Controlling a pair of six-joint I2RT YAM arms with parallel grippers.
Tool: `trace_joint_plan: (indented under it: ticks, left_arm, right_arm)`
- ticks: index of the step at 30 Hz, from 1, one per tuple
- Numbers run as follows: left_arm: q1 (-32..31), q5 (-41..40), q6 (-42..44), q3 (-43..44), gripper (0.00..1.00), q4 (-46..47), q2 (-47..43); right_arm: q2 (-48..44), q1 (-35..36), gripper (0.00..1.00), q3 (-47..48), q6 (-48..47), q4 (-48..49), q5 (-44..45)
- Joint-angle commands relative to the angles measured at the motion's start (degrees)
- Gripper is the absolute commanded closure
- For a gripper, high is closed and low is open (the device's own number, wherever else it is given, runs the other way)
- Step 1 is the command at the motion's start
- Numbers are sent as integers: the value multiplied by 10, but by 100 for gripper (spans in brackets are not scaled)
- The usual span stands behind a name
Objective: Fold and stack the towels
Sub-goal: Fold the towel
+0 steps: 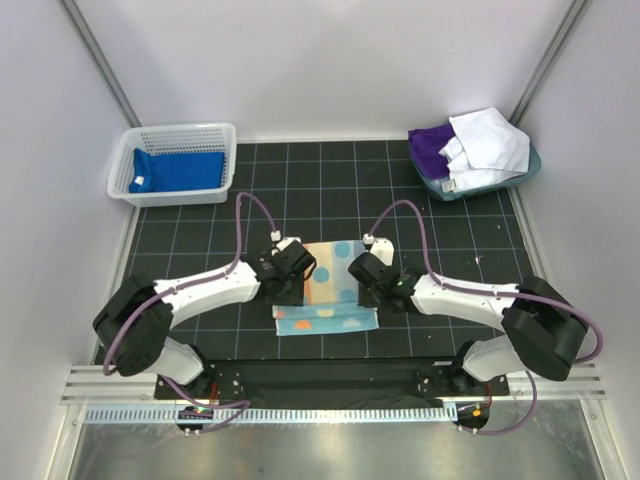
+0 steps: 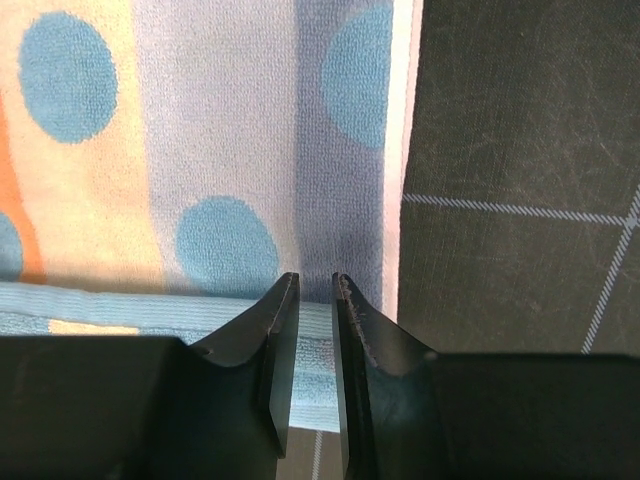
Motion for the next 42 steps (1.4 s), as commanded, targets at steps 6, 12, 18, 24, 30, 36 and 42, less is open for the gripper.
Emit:
trace_joint_plan:
  ticks: [6,12,18,24,30,36,42]
  left_arm:
    - [-3,57,-8,-22,56,18,-56]
    - [-9,80,-16,-42,56,18,-84]
    - [-11,98,-25,-58,56,6,-129]
    - [-11,98,-31,-56,55,-13,-166]
    - [-10,41,-39,-31,55,-14,-138]
    - [15,-16,-32,0,53,-14,-82]
    - [57,-25,-3,17,48,-7,-54]
  right_arm:
    - [-60,9,73,-29,24,3,-11]
    - [-100,10,73,-60,35,-5,-27]
    - [-165,17,73,-90,57,-28,-39]
    - [-228,18,72,-72,52,-70,-20]
    - [-173,18,71,-43,37,-37,-20]
    - [-81,18,71,-48,36,43,-47]
    - [-59,15,71,-32,26,24,-17]
